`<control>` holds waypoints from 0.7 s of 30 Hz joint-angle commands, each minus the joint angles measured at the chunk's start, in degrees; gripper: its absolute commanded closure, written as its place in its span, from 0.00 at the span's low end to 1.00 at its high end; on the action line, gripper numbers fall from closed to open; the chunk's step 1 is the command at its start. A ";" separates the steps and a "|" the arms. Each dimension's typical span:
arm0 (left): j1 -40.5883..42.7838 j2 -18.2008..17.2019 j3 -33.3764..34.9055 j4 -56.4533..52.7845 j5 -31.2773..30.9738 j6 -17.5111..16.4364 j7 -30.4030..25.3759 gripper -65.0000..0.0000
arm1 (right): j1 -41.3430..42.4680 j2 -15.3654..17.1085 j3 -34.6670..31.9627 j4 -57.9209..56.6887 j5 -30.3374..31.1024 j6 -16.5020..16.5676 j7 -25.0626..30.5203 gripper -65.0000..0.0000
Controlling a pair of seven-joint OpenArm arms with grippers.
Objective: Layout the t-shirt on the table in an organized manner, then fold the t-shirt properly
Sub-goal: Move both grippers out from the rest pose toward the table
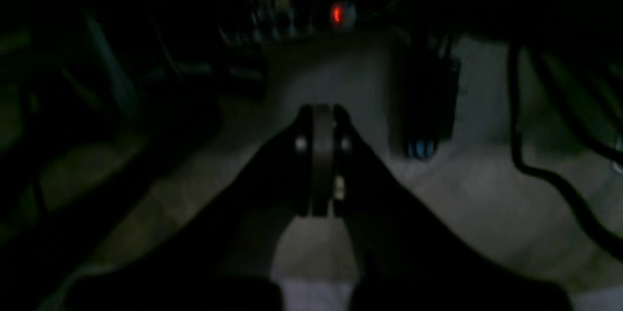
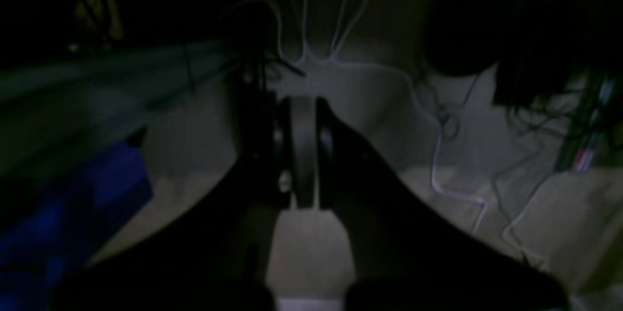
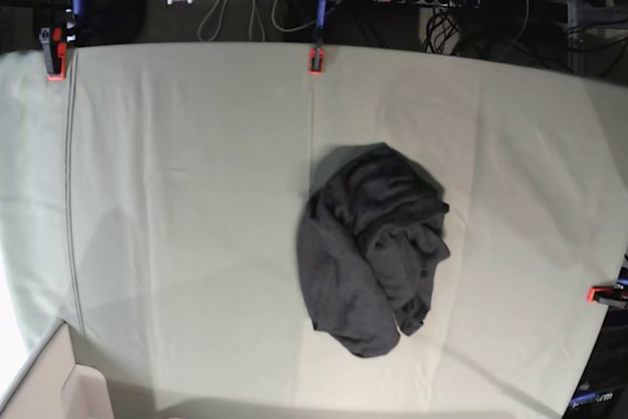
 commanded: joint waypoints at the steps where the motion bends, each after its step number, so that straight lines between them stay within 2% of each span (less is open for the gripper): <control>1: 2.94 -0.89 -0.05 3.79 -0.17 0.10 -0.69 1.00 | -2.74 0.92 -0.08 2.57 0.03 0.27 0.33 1.00; 6: 12.35 -3.71 -0.14 21.99 -1.31 0.10 -0.69 1.00 | -10.83 1.62 0.10 16.37 0.03 0.27 0.33 1.00; 13: 20.52 -10.83 -0.14 40.80 -15.81 0.36 -0.69 1.00 | -21.03 4.08 0.27 38.61 0.03 0.27 0.33 1.00; 17: 21.93 -14.34 -0.14 47.75 -20.39 0.54 -0.69 1.00 | -23.14 4.08 0.36 46.61 0.03 0.27 0.33 1.00; 21: 21.75 -15.40 -0.32 53.20 -21.09 0.54 -0.69 1.00 | -20.85 4.08 0.27 47.67 0.03 0.27 0.69 1.00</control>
